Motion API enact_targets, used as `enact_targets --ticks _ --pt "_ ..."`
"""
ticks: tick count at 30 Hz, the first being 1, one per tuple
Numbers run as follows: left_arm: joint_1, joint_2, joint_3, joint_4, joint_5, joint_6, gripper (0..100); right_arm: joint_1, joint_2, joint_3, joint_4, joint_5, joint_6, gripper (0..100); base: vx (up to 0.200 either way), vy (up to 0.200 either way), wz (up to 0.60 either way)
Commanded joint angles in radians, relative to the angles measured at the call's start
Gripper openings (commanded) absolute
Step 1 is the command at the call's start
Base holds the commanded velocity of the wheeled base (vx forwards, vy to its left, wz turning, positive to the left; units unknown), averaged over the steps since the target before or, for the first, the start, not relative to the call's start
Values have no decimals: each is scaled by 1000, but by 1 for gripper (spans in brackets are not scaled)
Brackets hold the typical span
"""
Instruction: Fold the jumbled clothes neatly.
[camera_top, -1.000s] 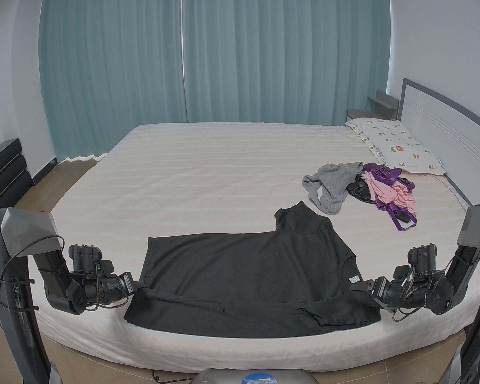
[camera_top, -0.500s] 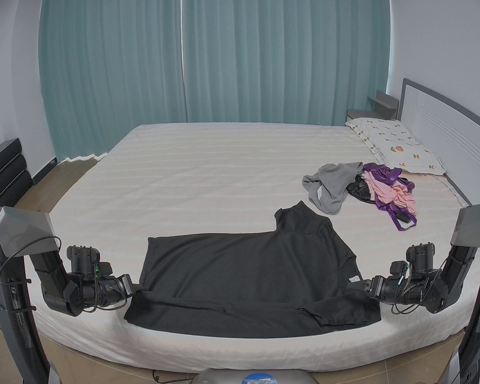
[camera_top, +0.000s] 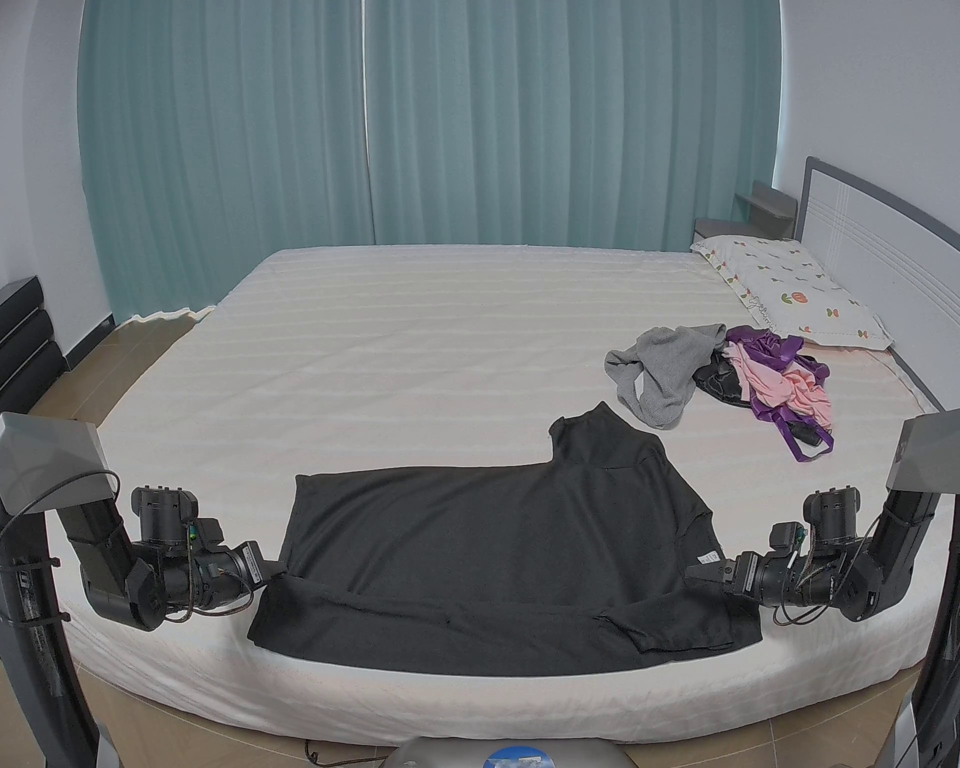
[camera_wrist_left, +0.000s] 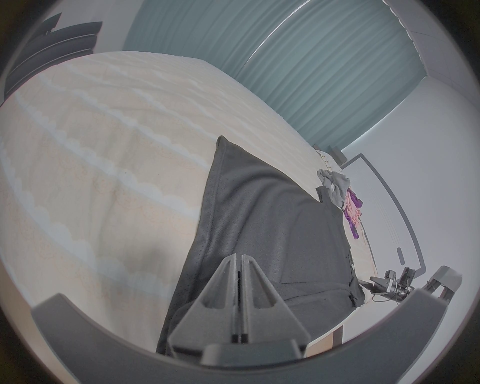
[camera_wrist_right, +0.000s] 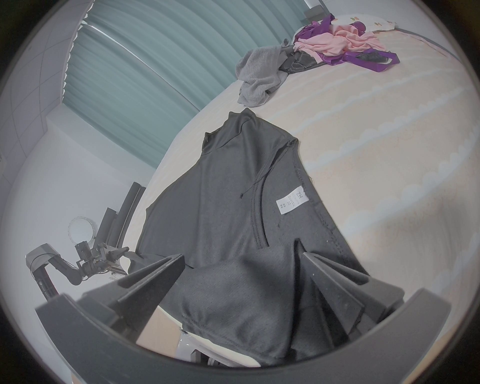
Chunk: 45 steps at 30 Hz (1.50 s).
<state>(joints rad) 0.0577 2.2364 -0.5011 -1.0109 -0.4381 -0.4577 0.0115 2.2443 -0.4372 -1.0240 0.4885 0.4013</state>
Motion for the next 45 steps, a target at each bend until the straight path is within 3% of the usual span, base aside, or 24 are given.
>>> enact_targets --ticks 1,11,12,27,34,45 --pt "-1 -6 3 -2 -1 -1 0 -11 32 -26 -1 1 -2 100 0 0 0" --pt "-1 -8 1 -2 -1 -1 0 -30 63 -26 1 35 -38 100 0 0 0" --pt "-1 -8 1 -2 -1 -1 0 -31 64 -24 1 39 -42 0 0 0 0" --pt "1 -21 4 1 -1 -3 0 -61 43 -14 -1 39 -50 0 0 0 0" --pt "8 -92 33 6 2 -64 0 -100 -81 48 1 42 -50 0 0 0 0" --pt "65 -192 127 3 -1 -64 0 -110 -253 157 -2 64 -35 0 0 0 0"
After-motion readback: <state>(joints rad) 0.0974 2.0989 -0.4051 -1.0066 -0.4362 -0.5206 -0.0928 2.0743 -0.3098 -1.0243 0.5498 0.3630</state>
